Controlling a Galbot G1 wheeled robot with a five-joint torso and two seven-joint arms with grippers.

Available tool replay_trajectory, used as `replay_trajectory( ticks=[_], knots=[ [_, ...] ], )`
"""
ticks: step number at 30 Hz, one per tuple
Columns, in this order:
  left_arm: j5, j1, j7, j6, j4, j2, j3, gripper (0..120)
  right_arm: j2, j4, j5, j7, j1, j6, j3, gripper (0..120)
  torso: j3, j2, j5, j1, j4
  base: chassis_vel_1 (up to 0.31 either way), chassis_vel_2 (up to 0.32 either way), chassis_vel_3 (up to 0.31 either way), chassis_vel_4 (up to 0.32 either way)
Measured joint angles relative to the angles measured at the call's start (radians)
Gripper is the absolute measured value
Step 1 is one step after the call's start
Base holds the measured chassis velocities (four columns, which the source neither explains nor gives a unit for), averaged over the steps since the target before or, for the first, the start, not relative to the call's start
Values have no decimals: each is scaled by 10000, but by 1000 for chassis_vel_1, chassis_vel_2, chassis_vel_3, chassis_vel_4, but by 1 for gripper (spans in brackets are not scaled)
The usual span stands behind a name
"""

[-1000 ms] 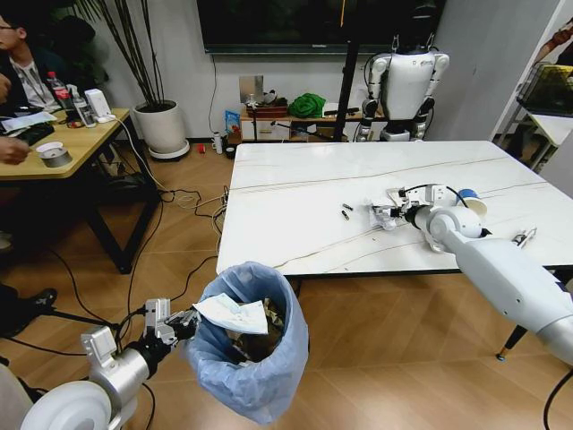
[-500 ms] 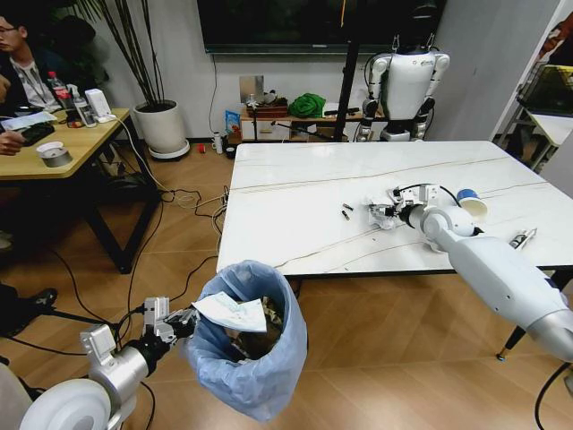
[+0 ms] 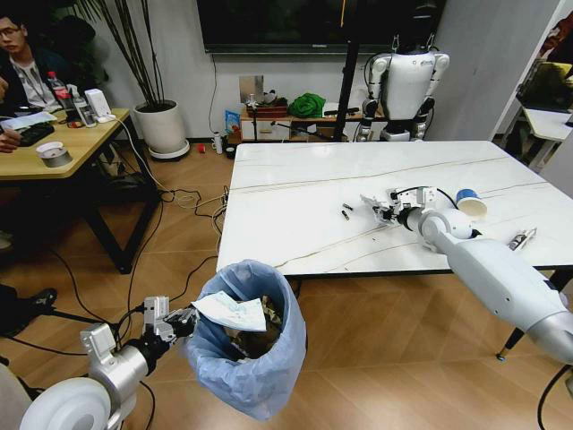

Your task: Pick up the trash bin and place the trash from the table into it.

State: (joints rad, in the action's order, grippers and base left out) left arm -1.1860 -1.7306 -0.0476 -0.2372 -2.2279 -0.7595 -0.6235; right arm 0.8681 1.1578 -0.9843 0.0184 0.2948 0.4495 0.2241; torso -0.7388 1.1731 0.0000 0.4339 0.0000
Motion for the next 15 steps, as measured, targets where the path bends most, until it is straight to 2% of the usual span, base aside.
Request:
replay_trajectory(
  ticks=[2, 10, 15],
  knots=[
    [3, 1, 3, 1, 3, 15, 7, 0, -76, 207, -10, 6, -23, -2, -87, 0, 0, 0, 0, 0, 0, 0, 0, 0, 0],
    [-87, 67, -24, 0, -17, 122, 51, 0, -380, 2426, -763, -53, -402, 94, -584, 0, -1, 1, -3, 0, 2, 0, 0, 0, 0],
    [-157, 117, -55, 0, -108, 118, 90, 0, -667, 3705, -1129, -3, -466, 76, -514, 0, -1, 0, -1, 0, -1, 0, 0, 0, 0]
  ],
)
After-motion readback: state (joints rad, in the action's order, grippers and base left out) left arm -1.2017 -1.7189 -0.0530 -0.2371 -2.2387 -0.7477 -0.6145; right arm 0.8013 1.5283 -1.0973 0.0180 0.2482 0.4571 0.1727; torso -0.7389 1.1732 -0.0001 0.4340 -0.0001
